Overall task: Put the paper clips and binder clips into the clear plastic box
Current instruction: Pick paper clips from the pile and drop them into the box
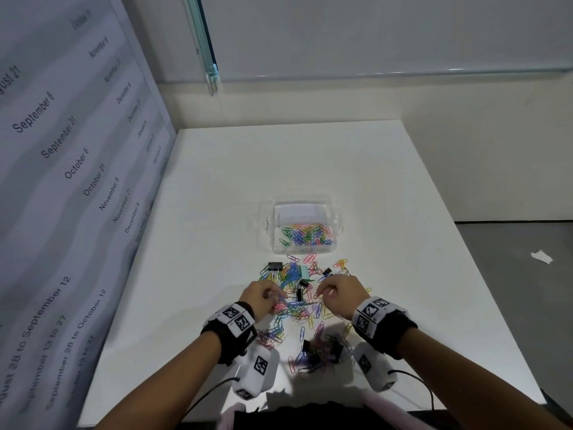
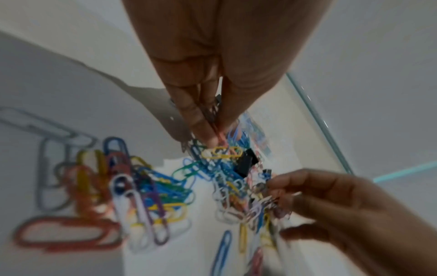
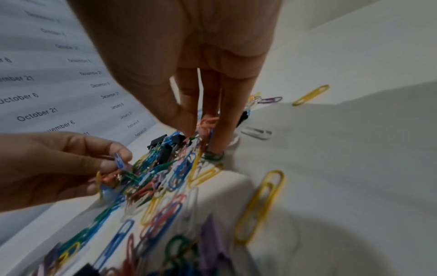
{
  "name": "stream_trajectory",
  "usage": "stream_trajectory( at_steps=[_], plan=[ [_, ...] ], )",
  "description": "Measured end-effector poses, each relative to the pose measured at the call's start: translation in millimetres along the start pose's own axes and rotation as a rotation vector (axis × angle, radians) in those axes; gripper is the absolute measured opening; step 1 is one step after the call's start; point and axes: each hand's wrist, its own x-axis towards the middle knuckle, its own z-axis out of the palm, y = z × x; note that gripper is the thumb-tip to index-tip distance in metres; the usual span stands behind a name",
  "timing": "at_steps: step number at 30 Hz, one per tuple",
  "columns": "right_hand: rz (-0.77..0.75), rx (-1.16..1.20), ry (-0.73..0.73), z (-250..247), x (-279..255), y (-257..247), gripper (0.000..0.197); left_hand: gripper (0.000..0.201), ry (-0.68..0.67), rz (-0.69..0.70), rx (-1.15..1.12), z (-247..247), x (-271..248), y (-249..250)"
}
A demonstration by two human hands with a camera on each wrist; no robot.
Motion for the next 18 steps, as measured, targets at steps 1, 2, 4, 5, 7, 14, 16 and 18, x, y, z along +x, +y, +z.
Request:
stream_trajectory(
  at_steps=[1,2,4,5,7,14,16,18],
  plan=[
    [-0.028,-0.03,-0.034,-1,0,1,0.024,0.038,-0.004,-0.015,-0.082,-2,1,2],
    [-0.056,-0.083,-0.095,-1,0,1,0.028,0.038,-0.005,-0.03,-0.15,-3,3,3],
    [-0.078,-0.212,-0.218,1,2,2,0.04,0.034,-0.006,-0.045,-0.212,-6,5,9],
    [-0.079,-0.254,-0.251,3,2,2,0.041,0.033,-0.007,-0.049,-0.223,-8,6,12],
    [-0.093,-0.263,-0.24,6,1,0,0.031,0.034,-0.004,-0.054,-0.251,-10,10,17],
    [-0.053,-0.146,-0.139,-3,3,-1,0.025,0.033,0.005,-0.085,-0.518,-17,22,42],
    [-0.033,-0.115,-0.097,-11,5,-1,0.02,0.029,0.016,-0.084,-0.581,-20,26,49],
    [-0.012,-0.077,-0.045,-21,9,-5,0.014,0.023,0.043,-0.07,-0.632,-25,28,57]
  ],
)
